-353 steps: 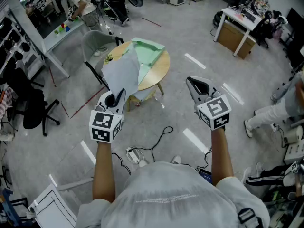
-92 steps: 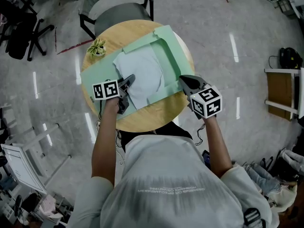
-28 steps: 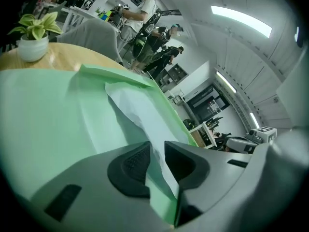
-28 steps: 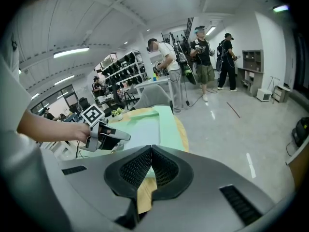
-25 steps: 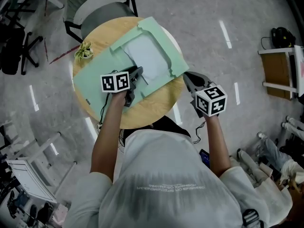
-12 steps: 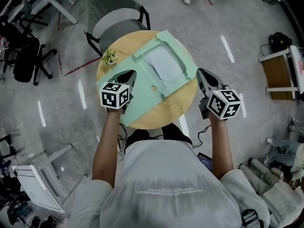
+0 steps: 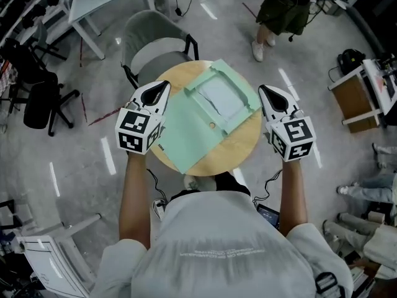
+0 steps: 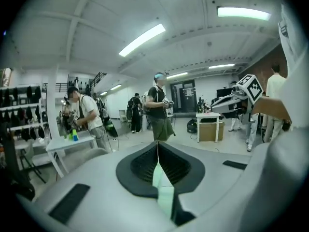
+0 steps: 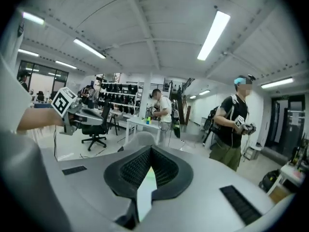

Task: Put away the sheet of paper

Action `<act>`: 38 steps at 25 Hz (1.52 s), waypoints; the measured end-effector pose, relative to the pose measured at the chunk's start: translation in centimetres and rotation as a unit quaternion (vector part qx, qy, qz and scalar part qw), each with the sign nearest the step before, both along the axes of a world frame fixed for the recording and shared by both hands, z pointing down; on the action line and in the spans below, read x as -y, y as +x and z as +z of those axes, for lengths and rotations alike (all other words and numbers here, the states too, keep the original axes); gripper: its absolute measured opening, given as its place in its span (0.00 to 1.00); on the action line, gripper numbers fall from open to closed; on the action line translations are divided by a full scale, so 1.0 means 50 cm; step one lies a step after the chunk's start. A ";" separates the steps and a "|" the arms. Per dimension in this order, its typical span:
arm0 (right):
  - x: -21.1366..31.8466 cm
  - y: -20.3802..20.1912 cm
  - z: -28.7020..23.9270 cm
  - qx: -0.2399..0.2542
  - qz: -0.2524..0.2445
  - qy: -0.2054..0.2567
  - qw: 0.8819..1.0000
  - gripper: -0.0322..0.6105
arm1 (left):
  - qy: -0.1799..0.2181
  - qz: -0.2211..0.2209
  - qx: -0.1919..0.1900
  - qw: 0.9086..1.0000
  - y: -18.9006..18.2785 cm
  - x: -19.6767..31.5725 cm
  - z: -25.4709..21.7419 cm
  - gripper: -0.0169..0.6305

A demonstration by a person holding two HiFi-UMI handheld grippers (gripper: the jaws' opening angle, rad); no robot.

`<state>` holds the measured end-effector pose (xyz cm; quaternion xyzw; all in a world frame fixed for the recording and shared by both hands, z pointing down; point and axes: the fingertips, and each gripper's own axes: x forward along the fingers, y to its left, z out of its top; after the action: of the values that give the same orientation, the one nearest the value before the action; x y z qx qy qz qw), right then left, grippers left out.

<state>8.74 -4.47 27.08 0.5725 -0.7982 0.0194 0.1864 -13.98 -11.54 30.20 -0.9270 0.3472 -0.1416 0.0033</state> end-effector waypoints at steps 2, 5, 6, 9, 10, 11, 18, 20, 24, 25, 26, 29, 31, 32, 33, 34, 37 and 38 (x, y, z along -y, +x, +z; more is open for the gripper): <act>-0.017 -0.026 -0.044 -0.022 -0.008 0.018 1.000 0.09 | 0.031 0.014 0.006 0.999 -0.006 -0.021 -0.055 0.06; -0.039 -0.059 -0.099 -0.044 -0.015 0.044 0.998 0.09 | 0.069 0.027 0.020 0.997 -0.008 -0.049 -0.116 0.06; -0.046 -0.069 -0.112 -0.047 -0.017 0.050 0.997 0.09 | 0.079 0.029 0.019 0.996 -0.007 -0.059 -0.132 0.06; -0.070 -0.094 -0.136 -0.049 -0.025 0.061 0.997 0.09 | 0.097 0.038 0.007 0.995 -0.006 -0.089 -0.172 0.06; -0.074 -0.101 -0.144 -0.050 -0.028 0.064 0.996 0.09 | 0.100 0.040 0.003 0.994 -0.007 -0.095 -0.184 0.06; -0.076 -0.109 -0.151 -0.051 -0.031 0.067 0.996 0.09 | 0.105 0.042 -0.002 0.994 -0.008 -0.099 -0.197 0.06; -0.085 -0.149 -0.156 -0.067 -0.029 0.067 0.995 0.09 | 0.110 0.044 -0.007 0.993 -0.037 -0.125 -0.214 0.06; -0.086 -0.153 -0.150 -0.065 -0.028 0.064 0.995 0.09 | 0.103 0.041 -0.008 0.994 -0.043 -0.126 -0.203 0.06; -0.082 -0.153 -0.147 -0.066 -0.020 0.064 0.996 0.09 | 0.099 0.041 -0.009 0.994 -0.053 -0.121 -0.199 0.06; -0.082 -0.151 -0.145 -0.067 -0.018 0.064 0.996 0.09 | 0.100 0.039 -0.010 0.994 -0.057 -0.120 -0.199 0.06; -0.082 -0.148 -0.142 -0.067 -0.016 0.064 0.996 0.09 | 0.101 0.036 -0.012 0.994 -0.060 -0.119 -0.198 0.06; -0.084 -0.140 -0.132 -0.062 -0.010 0.062 0.996 0.09 | 0.095 0.027 -0.018 0.995 -0.065 -0.114 -0.191 0.06; -0.079 -0.137 -0.127 -0.059 -0.008 0.058 0.997 0.09 | 0.087 0.026 -0.015 0.996 -0.067 -0.108 -0.183 0.06; -0.075 -0.136 -0.126 -0.058 -0.007 0.055 0.997 0.09 | 0.085 0.027 -0.012 0.996 -0.067 -0.104 -0.182 0.06; -0.070 -0.134 -0.126 -0.059 -0.006 0.053 0.997 0.09 | 0.084 0.028 -0.009 0.996 -0.066 -0.101 -0.182 0.06; -0.066 -0.133 -0.126 -0.061 -0.005 0.051 0.997 0.09 | 0.084 0.028 -0.008 0.996 -0.065 -0.098 -0.184 0.06; -0.060 -0.131 -0.122 -0.066 -0.002 0.050 0.997 0.09 | 0.085 0.029 -0.007 0.996 -0.064 -0.093 -0.185 0.06; -0.059 -0.131 -0.119 -0.067 -0.002 0.050 0.996 0.09 | 0.085 0.028 -0.006 0.996 -0.064 -0.092 -0.183 0.06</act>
<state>2.16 -1.54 21.14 0.5793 -0.7852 -0.0595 0.2107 -17.19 -6.93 21.08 -0.9336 0.3316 -0.1059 0.0843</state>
